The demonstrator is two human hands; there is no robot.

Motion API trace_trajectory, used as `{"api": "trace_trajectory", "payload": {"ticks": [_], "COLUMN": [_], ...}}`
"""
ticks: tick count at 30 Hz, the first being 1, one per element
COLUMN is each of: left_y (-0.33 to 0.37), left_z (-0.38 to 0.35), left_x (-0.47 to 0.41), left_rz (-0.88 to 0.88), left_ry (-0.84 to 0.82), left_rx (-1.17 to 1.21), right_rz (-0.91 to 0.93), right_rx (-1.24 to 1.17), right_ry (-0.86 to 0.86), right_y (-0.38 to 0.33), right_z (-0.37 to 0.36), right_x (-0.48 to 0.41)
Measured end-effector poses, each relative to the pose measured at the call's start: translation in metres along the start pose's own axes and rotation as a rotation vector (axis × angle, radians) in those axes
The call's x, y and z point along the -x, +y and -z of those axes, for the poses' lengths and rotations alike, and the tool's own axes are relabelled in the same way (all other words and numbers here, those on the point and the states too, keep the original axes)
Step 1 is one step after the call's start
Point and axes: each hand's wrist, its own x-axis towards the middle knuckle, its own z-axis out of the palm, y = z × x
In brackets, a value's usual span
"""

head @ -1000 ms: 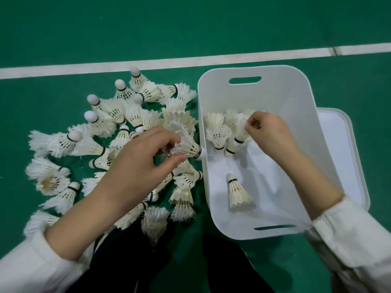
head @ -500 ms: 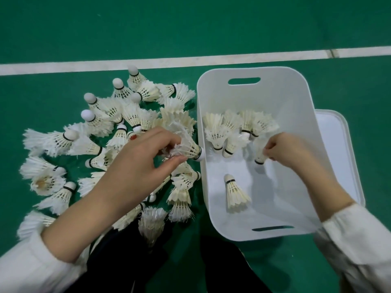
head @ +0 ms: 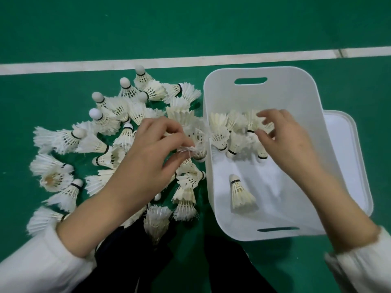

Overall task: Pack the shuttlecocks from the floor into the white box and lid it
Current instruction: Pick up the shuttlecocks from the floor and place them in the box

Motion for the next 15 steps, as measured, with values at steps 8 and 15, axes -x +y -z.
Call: {"api": "trace_trajectory", "payload": {"ticks": [8,15], "left_y": [0.011,-0.054], "left_z": [0.006,-0.028], "left_x": [0.001,0.009], "left_rz": [-0.033,0.271], "left_ry": [0.020,-0.162], "left_rx": [0.187,0.069], "right_rz": [0.405,-0.168], "right_rx": [-0.066,0.039], "right_ry": [-0.359,-0.006], "right_y": [-0.083,0.002], "right_z": [0.009,0.043], "right_x": [0.030,0.008]}}
